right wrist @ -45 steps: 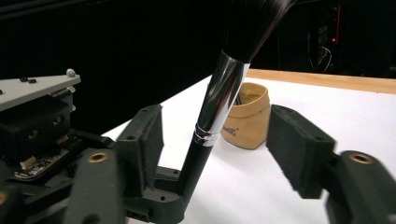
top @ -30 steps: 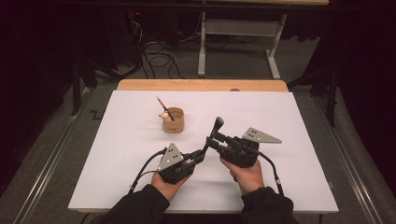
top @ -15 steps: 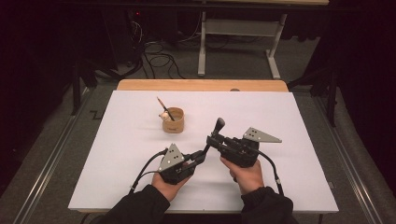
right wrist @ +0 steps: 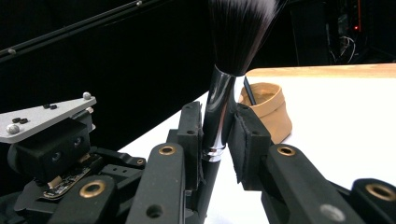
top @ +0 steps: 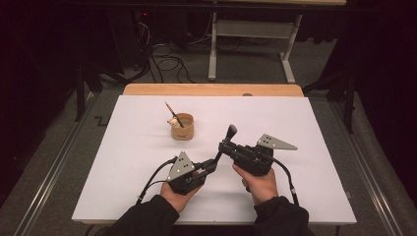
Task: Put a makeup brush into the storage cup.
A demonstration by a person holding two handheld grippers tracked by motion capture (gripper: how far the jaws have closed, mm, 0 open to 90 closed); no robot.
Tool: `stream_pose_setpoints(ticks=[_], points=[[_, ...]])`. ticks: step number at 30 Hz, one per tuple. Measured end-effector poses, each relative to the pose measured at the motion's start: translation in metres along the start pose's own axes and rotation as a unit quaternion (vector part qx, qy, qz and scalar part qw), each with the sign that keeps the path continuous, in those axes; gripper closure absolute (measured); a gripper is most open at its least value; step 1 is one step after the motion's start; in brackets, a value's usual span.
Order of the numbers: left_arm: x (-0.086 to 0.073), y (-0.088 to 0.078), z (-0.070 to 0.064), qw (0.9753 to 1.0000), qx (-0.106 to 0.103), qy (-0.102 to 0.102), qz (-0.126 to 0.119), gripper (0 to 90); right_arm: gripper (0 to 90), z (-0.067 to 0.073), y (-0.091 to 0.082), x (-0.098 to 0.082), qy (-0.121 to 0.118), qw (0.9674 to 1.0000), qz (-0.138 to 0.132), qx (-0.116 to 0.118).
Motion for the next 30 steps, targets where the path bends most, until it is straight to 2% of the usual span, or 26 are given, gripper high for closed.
stream_pose_setpoints(ticks=[23, 27, 30], points=[[-0.0004, 0.001, 0.0006, 1.0, 0.005, -0.001, 0.006, 77.7, 79.5, 0.0045, 0.0015, -0.0007, -0.007, 1.0, 0.0, 0.006], [0.0011, -0.0002, 0.0033, 0.9999, 0.009, -0.004, 0.004, 63.5, 79.5, 0.0053, 0.001, -0.0001, -0.015, 0.9999, -0.001, 0.006], [0.0018, -0.0006, 0.0038, 0.9999, 0.009, -0.006, 0.003, 58.3, 79.5, 0.007, 0.002, -0.0009, -0.024, 0.9997, 0.004, 0.003]])
Point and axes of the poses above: each handheld gripper's, and its own axes: y roughly forward along the jaws, x roughly out of its top, z roughly to its left, the point moved 6 cm from there along y, roughly forward along the jaws, and after that the axes turned 6 degrees about x, right-handed, at the moved point
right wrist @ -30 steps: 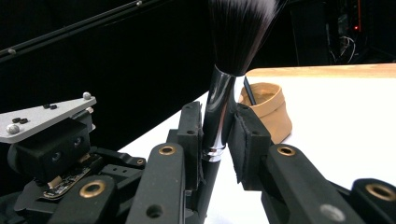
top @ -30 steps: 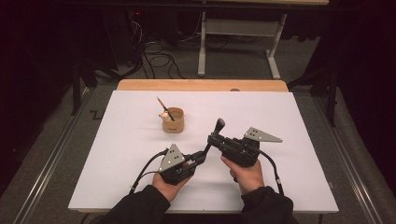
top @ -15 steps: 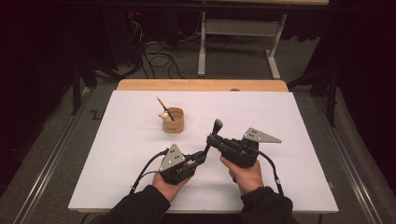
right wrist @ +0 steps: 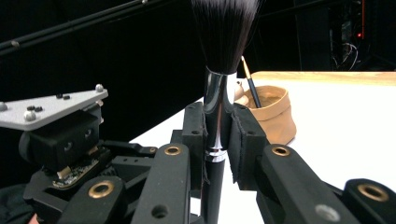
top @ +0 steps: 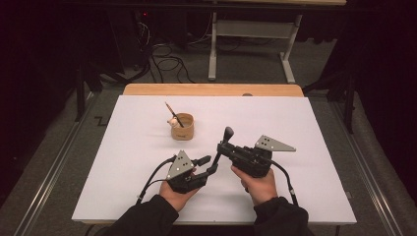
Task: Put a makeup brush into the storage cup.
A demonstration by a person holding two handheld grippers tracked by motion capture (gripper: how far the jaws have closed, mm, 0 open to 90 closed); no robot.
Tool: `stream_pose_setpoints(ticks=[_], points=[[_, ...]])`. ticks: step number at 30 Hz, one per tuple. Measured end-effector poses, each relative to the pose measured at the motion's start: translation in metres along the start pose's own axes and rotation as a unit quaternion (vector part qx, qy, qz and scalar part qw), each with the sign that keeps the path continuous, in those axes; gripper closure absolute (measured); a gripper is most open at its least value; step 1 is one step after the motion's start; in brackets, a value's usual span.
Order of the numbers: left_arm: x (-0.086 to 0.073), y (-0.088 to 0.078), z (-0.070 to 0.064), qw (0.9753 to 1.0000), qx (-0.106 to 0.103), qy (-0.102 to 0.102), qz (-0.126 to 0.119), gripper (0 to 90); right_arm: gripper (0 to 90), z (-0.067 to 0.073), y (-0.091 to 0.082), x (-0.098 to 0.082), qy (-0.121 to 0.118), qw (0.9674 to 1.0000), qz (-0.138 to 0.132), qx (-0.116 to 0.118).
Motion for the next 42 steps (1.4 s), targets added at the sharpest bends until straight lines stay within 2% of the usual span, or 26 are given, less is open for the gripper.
stream_pose_setpoints(ticks=[8, 16, 31, 42], points=[[0.001, -0.001, 0.001, 1.0, 0.0, -0.001, 0.0, 55.7, 79.5, 0.008, 0.005, -0.003, -0.053, 0.9982, 0.025, -0.013], [0.002, -0.003, 0.003, 1.0, -0.004, -0.006, -0.002, 58.9, 79.5, 0.016, 0.012, -0.009, -0.097, 0.9936, 0.055, -0.022], [0.003, -0.004, 0.003, 0.9998, -0.014, -0.015, 0.0, 65.2, 79.5, 0.02, 0.019, -0.019, -0.109, 0.9908, 0.079, -0.019], [0.003, -0.004, 0.003, 0.9998, -0.017, -0.014, -0.001, 72.2, 79.4, 0.021, 0.021, -0.021, -0.109, 0.9905, 0.082, -0.018]])
Point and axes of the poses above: each handheld gripper's, and its own axes: y roughly forward along the jaws, x roughly out of its top, z roughly to its left, the point moved 6 cm from there along y, roughly forward along the jaws, and after that the axes turned 6 degrees about x, right-handed, at the moved point
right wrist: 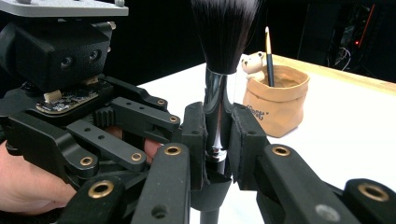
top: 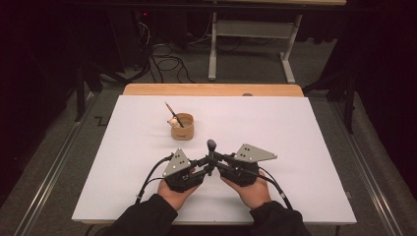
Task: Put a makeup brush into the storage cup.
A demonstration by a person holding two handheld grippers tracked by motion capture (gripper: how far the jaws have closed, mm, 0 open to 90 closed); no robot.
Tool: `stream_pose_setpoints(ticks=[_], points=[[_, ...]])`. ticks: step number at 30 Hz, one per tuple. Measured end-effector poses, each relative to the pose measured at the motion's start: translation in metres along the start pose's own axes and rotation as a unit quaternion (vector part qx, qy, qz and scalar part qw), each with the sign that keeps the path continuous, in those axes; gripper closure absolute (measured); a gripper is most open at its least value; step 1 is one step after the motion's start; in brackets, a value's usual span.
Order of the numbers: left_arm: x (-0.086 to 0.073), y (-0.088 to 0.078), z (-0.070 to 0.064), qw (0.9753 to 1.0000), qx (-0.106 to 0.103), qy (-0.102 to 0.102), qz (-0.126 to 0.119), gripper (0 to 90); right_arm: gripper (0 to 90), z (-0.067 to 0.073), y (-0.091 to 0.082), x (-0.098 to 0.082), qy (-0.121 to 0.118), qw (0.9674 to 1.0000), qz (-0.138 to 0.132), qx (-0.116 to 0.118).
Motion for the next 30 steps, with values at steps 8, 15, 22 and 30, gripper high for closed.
stream_pose_setpoints(ticks=[8, 15, 22, 30], points=[[0.0005, -0.0007, -0.0001, 1.0, -0.003, -0.002, -0.001, 76.7, 79.3, -0.0008, 0.0, 0.0003, 0.001, 1.0, -0.003, 0.0], [0.0003, -0.0006, -0.0007, 1.0, -0.004, 0.001, -0.001, 78.3, 79.3, -0.0006, 0.0004, 0.0004, 0.007, 1.0, -0.005, 0.002], [0.0005, -0.0006, -0.0009, 1.0, -0.002, 0.006, -0.004, 78.8, 78.8, -0.0012, 0.0002, 0.0006, 0.007, 1.0, -0.006, 0.002], [0.0008, -0.0008, -0.0012, 1.0, -0.002, 0.007, -0.006, 79.0, 78.5, -0.0011, -0.0003, 0.0008, 0.008, 0.9999, -0.006, 0.002]])
Point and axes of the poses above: each handheld gripper's, and its own axes: y roughly forward along the jaws, x roughly out of its top, z roughly to its left, the point moved 6 cm from there along y, roughly forward along the jaws, and after that the axes turned 6 degrees about x, right-handed, at the moved point
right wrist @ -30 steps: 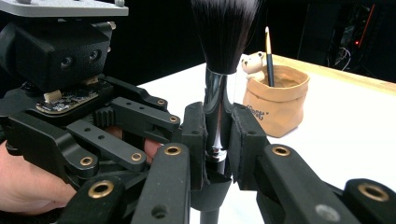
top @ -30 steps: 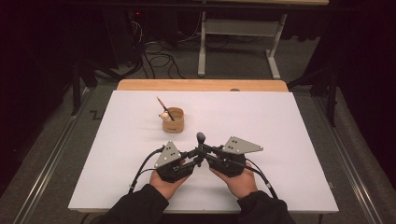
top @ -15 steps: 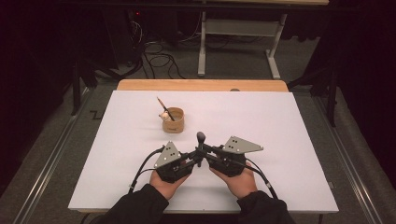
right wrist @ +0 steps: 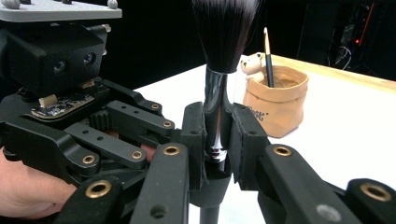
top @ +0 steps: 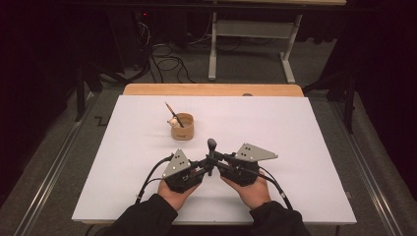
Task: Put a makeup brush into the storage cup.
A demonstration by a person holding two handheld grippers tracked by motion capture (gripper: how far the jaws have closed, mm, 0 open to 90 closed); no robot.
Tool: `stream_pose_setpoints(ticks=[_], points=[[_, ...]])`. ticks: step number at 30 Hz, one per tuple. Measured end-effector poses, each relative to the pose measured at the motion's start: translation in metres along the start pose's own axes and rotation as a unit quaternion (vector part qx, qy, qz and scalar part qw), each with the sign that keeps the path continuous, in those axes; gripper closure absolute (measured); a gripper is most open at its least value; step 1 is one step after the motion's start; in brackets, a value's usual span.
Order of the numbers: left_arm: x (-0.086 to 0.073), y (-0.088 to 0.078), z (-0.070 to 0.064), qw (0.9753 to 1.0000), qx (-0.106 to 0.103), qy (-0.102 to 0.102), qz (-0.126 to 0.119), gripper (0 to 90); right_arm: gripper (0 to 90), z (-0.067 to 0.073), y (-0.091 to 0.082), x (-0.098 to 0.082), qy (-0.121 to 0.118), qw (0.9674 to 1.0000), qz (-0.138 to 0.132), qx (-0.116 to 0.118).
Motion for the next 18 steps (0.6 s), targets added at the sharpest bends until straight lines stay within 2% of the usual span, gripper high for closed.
stream_pose_setpoints(ticks=[11, 18], points=[[0.0006, -0.0004, 0.0, 1.0, 0.0, 0.001, -0.002, 79.0, 75.6, -0.0003, -0.0003, 0.0001, 0.002, 1.0, 0.0, -0.001], [0.0005, -0.0002, 0.0005, 1.0, 0.001, 0.0, -0.001, 79.0, 67.8, -0.0017, -0.0018, 0.0015, 0.007, 1.0, -0.004, 0.0]])
Point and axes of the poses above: each handheld gripper's, and its own axes: y roughly forward along the jaws, x roughly out of its top, z roughly to its left, the point moved 6 cm from there along y, roughly forward along the jaws, and after that the axes turned 6 degrees about x, right-handed, at the moved point
